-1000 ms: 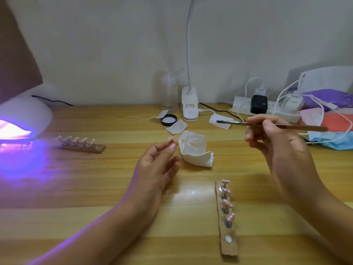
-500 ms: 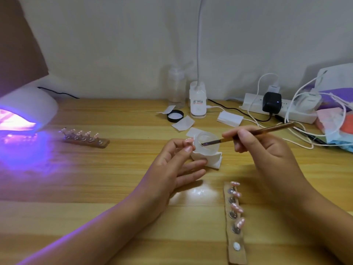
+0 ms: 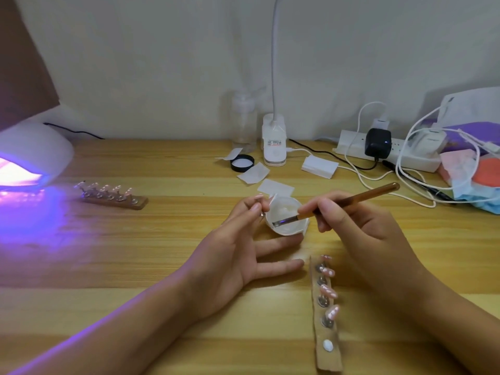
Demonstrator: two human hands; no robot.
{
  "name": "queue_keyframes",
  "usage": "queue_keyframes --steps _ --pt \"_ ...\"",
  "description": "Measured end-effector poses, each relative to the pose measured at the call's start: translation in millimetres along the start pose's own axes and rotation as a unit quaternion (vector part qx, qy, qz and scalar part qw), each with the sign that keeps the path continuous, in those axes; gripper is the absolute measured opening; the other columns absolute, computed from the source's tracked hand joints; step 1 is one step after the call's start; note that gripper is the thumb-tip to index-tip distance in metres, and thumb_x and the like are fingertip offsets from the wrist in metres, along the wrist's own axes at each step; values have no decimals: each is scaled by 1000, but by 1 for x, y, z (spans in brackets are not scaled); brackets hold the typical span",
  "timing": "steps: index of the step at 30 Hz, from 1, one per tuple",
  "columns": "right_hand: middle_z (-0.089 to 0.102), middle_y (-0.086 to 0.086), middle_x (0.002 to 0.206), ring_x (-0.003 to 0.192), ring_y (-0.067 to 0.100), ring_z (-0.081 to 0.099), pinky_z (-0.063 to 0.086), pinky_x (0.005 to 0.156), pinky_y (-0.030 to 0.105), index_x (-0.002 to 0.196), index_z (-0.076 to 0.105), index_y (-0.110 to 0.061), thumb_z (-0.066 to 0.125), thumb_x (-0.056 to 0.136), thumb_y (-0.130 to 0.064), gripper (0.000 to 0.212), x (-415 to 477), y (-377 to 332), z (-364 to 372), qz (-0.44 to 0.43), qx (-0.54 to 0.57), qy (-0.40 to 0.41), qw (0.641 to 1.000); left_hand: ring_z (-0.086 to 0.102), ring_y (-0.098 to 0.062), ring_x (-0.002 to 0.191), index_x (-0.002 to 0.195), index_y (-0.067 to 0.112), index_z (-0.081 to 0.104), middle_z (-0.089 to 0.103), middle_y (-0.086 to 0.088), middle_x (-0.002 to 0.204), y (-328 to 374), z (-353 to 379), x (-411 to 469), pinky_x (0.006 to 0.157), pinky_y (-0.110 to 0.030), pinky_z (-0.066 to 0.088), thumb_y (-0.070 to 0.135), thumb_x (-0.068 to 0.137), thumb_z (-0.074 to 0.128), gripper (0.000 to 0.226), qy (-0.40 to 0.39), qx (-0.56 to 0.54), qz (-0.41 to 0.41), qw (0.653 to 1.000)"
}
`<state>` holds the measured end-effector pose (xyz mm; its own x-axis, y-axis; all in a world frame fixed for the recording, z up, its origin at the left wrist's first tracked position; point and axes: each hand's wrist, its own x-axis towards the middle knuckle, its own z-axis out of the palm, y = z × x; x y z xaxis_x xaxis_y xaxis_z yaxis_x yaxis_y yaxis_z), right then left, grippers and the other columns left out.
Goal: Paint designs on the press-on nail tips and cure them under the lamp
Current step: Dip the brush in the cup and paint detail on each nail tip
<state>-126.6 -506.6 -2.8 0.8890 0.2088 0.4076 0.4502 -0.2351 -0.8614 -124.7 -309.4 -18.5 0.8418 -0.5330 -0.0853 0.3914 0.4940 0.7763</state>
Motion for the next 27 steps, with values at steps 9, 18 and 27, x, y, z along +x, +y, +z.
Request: queue_keyframes --steps 9,18,27 --pt "62 -12 85 80 14 59 38 78 37 95 72 -13 51 97 -25 25 2 6 -6 -255 -369 12 894 59 -39 120 98 19 49 61 4 124 -1 1 -1 102 -54 47 29 93 51 12 6 28 11 1000" --pt "65 -5 84 76 21 61 39 73 41 89 72 -14 51 95 -21 22 1 6 -1 -270 -421 2 866 60 -37 120 89 20 57 44 8 149 -5 -1 2 103 -43 48 28 92 54 9 4 40 26 999" --pt "62 -13 80 80 9 58 39 81 42 86 69 -16 48 92 -24 24 3 3 -6 -200 -323 -1 925 59 -37 120 90 20 56 62 6 129 -6 2 1 105 -45 46 27 89 55 7 8 34 28 999"
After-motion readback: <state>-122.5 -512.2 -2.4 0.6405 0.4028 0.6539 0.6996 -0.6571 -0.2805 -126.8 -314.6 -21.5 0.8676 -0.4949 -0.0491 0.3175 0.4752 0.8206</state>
